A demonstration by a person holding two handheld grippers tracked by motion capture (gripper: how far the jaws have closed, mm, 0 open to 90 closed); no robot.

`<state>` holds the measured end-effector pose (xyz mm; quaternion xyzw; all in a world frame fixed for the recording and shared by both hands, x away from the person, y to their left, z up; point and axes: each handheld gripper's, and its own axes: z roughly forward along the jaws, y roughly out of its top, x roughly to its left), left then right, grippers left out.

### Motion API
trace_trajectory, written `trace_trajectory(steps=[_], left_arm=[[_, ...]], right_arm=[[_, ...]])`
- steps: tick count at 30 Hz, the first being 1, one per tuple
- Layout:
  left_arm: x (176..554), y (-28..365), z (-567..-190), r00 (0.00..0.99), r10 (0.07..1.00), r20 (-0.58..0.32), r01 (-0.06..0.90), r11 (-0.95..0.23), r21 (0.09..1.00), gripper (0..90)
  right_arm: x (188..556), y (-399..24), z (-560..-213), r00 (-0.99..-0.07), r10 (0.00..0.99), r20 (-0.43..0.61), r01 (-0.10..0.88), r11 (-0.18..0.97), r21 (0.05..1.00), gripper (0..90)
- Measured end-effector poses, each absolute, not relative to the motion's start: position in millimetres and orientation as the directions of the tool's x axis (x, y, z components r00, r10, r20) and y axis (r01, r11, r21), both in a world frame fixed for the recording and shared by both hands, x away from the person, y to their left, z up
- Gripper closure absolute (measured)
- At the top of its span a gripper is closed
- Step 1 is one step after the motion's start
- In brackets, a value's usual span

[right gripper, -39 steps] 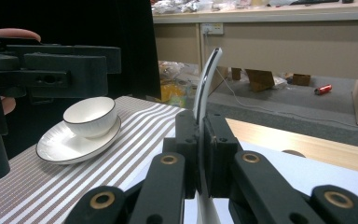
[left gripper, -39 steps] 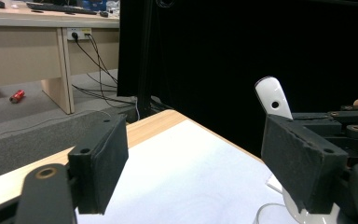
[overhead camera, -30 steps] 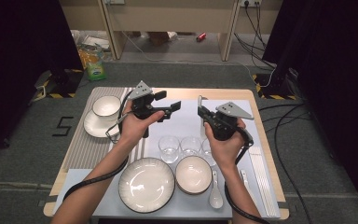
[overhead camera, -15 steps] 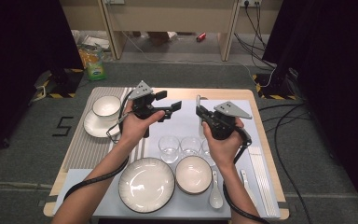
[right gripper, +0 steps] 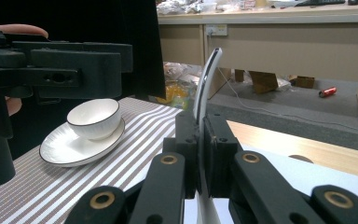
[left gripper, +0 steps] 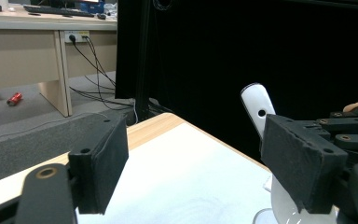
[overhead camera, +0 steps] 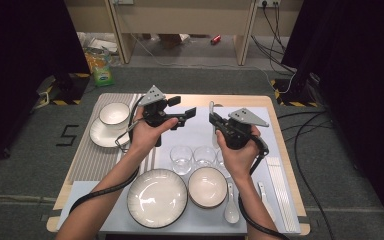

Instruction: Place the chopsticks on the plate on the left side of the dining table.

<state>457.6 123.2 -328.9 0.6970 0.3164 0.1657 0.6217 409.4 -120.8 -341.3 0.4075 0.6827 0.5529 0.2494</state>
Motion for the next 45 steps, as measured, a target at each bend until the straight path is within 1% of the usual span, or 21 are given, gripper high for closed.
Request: trace_trajectory(steps=[45], left_arm=[[460.2, 108.2, -324.3, 0.766, 0.617, -0.18, 0.245, -0.022, 0.969, 23.4]], right_arm=[[410.9, -111.3, -342.3, -0.557, 0.823, 0.112, 0.291, 0.068, 0.954, 85.9]])
